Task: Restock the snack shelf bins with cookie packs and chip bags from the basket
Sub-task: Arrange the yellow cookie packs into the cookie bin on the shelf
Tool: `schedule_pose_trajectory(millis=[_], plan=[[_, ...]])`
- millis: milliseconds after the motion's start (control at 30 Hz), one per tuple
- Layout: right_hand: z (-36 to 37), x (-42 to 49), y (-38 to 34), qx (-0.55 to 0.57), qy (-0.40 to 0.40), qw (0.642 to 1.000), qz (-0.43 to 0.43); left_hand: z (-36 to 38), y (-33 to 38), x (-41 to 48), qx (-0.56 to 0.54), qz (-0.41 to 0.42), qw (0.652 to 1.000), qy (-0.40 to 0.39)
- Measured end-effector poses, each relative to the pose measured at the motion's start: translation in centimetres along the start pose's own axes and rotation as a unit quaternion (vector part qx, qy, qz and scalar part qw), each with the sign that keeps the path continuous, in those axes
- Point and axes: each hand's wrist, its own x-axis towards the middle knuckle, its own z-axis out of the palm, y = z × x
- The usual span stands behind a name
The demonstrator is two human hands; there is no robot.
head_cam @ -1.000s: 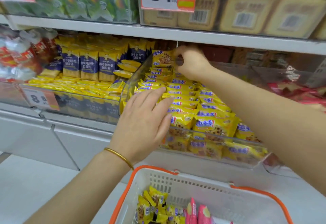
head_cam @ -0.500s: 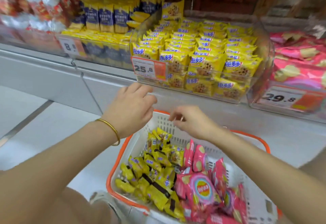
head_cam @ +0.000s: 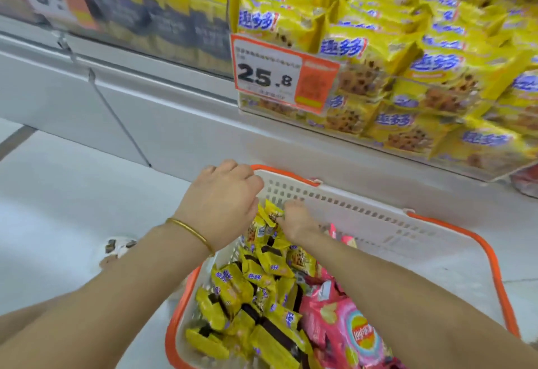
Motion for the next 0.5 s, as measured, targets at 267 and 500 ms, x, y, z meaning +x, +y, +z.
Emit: schedule_pose_trajectory(millis=[267, 500], plan=[[-0.7, -1.5, 1.0, 0.001, 0.053, 0.998, 0.015, -0.2, -0.2, 1.0, 0.012, -0.023, 0.998, -0.058], [-11.5, -11.4, 3.5, 0.303, -0.004, 0.95, -0.079, -2.9, 2.4, 1.1, -0.19, -0.049, 0.977, -0.087]])
